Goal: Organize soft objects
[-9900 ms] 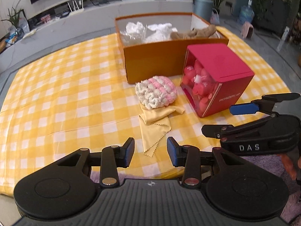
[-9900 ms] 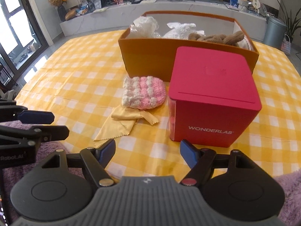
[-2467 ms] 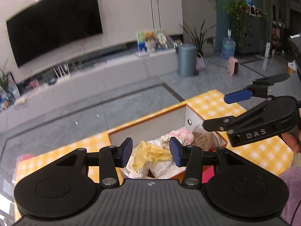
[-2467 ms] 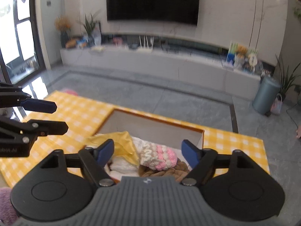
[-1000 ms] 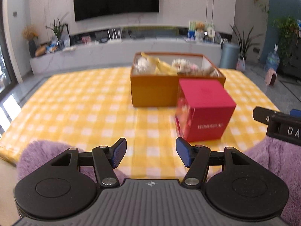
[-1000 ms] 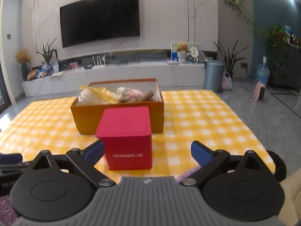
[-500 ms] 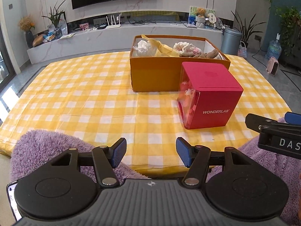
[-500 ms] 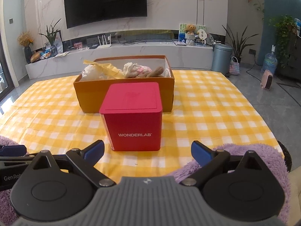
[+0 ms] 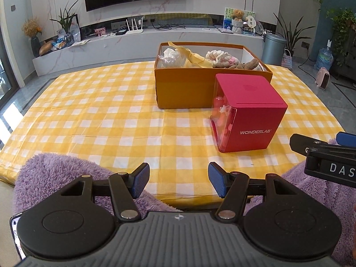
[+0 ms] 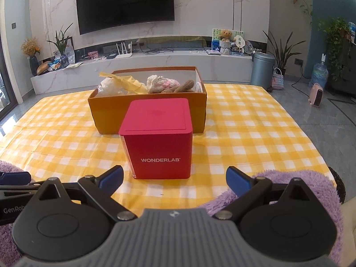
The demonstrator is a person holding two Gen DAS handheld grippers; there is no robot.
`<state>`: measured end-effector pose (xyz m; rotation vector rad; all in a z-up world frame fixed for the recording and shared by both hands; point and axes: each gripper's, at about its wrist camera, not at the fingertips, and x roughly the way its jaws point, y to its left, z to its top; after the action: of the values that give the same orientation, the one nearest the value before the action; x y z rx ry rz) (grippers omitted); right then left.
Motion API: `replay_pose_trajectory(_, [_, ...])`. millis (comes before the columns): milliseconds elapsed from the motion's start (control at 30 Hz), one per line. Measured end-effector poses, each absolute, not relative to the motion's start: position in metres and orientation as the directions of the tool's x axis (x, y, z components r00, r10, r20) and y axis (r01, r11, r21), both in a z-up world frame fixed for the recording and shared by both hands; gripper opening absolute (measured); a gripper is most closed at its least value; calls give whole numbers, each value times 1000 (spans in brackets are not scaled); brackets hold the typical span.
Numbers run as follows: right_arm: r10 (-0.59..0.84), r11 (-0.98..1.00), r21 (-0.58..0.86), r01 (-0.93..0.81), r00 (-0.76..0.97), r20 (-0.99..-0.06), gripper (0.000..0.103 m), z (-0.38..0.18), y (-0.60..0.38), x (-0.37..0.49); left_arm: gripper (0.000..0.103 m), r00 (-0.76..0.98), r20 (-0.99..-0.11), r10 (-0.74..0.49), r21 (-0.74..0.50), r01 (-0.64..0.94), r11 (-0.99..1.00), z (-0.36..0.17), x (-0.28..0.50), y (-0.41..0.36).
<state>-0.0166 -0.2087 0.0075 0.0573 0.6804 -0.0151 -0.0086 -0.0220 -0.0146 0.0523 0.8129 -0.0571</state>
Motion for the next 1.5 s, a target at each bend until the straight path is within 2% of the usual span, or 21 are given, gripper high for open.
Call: replay_pose_trajectory(1500, [14, 998, 52, 24, 777, -630, 97, 9, -210, -17, 71, 693, -720, -27, 25, 64, 998, -8, -10, -20])
